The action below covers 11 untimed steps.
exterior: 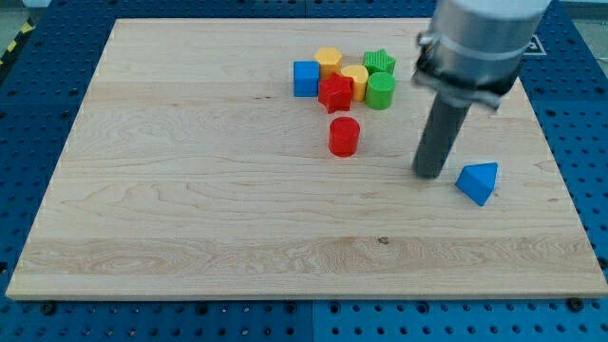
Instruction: Move the blue triangle to the center right of the board
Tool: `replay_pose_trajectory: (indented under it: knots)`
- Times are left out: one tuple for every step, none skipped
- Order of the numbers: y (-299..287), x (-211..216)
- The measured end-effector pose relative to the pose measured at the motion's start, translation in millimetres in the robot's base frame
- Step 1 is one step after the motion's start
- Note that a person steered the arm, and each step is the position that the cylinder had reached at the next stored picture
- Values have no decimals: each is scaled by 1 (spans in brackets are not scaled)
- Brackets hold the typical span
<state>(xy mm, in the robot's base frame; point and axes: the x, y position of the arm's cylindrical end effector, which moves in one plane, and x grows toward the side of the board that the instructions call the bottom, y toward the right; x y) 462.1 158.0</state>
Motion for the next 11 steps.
replay_pose_trajectory:
  knots:
    - [4,41]
    - [10,128]
    - [79,104]
    - [82,-5]
    - [82,35]
    - [72,123]
    - [1,151]
    - [-51,102]
    - [-51,30]
    - [-42,63]
    - [-35,134]
